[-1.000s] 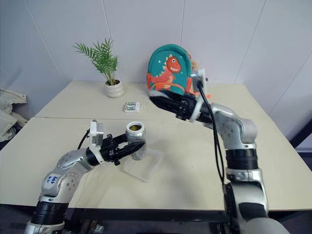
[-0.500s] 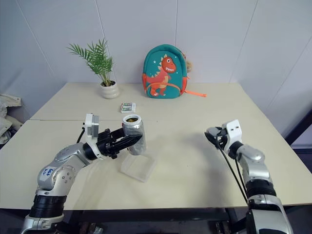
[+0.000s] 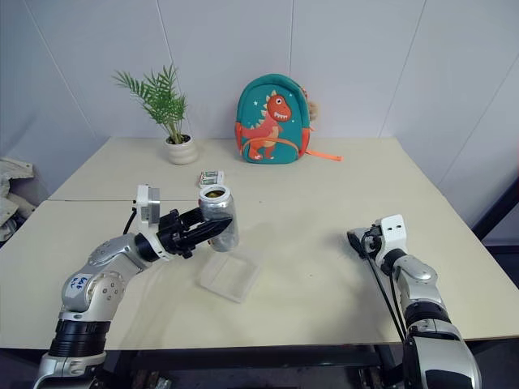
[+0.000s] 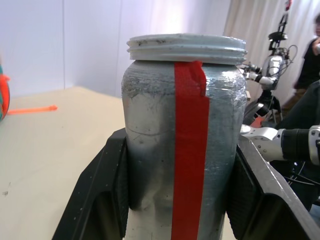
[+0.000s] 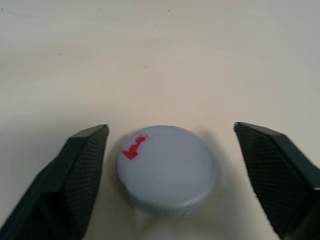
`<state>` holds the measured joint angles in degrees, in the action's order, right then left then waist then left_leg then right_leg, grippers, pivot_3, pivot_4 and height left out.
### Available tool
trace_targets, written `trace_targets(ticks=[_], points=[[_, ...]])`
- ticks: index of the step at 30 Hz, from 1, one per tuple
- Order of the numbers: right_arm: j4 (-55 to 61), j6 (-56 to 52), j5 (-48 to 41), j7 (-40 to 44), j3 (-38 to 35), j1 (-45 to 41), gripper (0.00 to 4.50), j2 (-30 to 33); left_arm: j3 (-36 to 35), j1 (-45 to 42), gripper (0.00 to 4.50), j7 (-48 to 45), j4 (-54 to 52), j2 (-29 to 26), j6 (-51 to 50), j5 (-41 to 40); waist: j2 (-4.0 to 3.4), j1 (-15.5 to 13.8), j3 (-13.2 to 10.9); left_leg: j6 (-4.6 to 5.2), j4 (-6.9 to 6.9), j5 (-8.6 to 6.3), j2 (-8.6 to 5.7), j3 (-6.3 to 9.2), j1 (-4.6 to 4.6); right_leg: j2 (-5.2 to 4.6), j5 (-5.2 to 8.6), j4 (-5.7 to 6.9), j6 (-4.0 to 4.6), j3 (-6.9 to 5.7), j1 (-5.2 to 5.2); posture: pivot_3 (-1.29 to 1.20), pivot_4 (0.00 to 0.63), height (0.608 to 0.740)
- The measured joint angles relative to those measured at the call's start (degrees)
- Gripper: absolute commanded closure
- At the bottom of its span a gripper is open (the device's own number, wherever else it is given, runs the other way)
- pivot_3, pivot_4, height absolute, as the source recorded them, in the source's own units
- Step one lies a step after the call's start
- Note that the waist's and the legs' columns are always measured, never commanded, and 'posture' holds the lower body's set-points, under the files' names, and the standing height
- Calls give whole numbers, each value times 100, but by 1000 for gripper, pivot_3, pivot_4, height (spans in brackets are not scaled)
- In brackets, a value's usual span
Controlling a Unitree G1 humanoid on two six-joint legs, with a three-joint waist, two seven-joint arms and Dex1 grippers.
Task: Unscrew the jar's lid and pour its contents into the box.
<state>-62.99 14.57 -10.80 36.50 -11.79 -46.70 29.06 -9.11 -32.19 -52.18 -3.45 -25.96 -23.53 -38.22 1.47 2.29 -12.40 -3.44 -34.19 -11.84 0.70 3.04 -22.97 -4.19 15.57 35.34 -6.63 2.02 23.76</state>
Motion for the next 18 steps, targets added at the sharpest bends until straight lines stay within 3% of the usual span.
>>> trace_targets(ticks=[4,14,18], points=[[793,-321,-235,626,2,91,34,80,-52,-4,2441,-62,-4,-55,-116,-109,0,10,0,1,0,0,1,-2,1,0,-1,3,-2,3,1,0,150,740],[6566,-2749,-1860,2683,452,1690,34,1367,-322,18,2441,294,-16,-862,-742,-126,0,-60,-1,-3,-7,-11,8,0,1,4,1,5,-3,0,1,0,150,740],[7834,-3683,-2586,2773,395,1946,34,1752,-361,-172,2441,760,-29,-1031,-886,79,4,-80,-1,0,-13,-12,10,-1,-5,4,3,-23,1,-1,-5,0,150,740]])
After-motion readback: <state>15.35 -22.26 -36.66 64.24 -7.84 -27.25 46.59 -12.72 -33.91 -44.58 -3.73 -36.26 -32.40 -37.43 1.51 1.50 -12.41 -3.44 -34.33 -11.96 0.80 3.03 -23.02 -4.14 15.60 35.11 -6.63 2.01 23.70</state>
